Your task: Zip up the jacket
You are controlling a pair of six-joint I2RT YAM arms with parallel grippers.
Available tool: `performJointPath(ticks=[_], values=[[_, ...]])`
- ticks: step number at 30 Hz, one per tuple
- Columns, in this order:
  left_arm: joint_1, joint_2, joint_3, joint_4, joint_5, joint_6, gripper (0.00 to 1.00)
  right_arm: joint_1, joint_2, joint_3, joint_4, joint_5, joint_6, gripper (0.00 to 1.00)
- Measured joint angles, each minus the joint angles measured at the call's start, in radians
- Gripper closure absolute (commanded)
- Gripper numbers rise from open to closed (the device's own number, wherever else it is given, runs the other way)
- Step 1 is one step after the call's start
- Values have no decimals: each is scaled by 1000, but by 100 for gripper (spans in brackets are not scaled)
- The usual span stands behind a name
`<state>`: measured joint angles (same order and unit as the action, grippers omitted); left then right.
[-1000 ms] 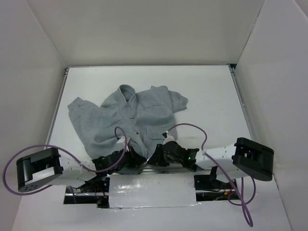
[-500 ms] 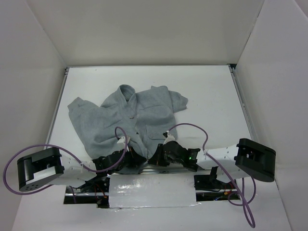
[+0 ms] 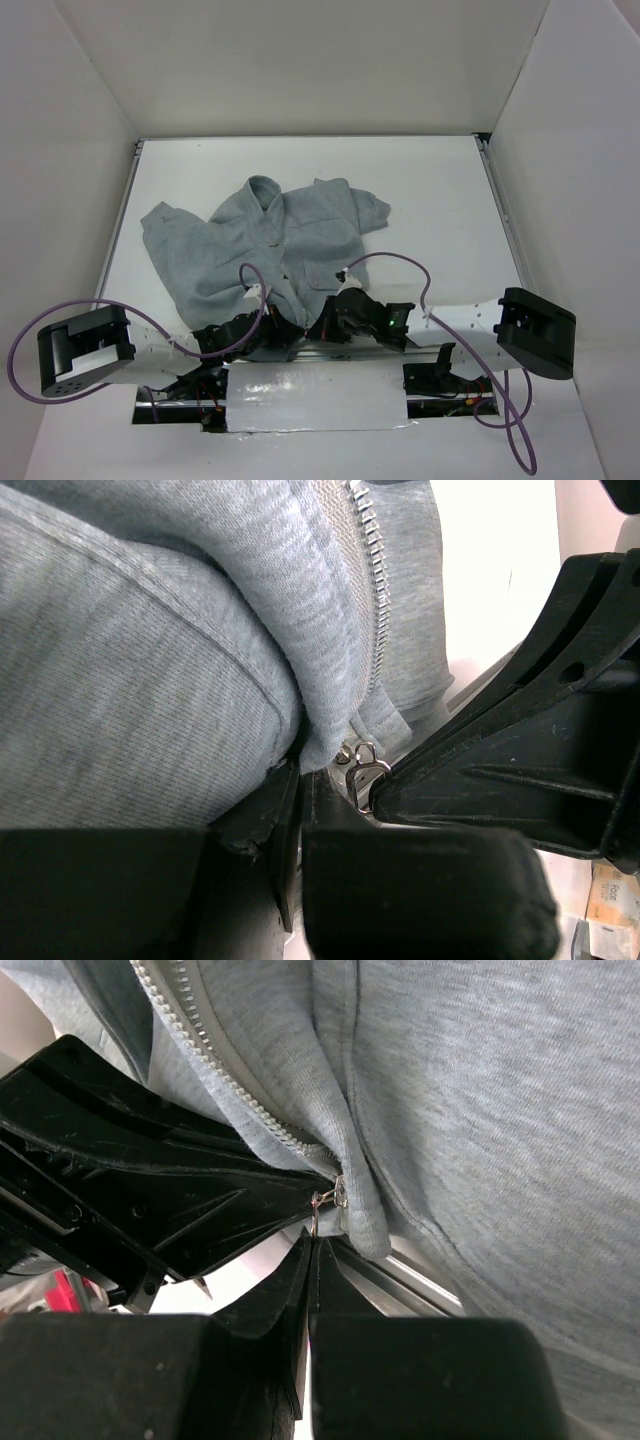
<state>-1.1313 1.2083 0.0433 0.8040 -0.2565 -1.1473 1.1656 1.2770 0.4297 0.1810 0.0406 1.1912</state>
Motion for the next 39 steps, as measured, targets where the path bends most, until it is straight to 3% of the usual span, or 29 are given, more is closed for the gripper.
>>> performJointPath(ticks=[14,23,39], values=[[0,10,0,12,4,19,100,0,51,116,-173,-23,178,100],[0,-12,0,23,3,19,100,1,69,251,-429,34,399,100],[2,-59,0,-2,-26,26,100,-93,78,198,-364,18,600,100]])
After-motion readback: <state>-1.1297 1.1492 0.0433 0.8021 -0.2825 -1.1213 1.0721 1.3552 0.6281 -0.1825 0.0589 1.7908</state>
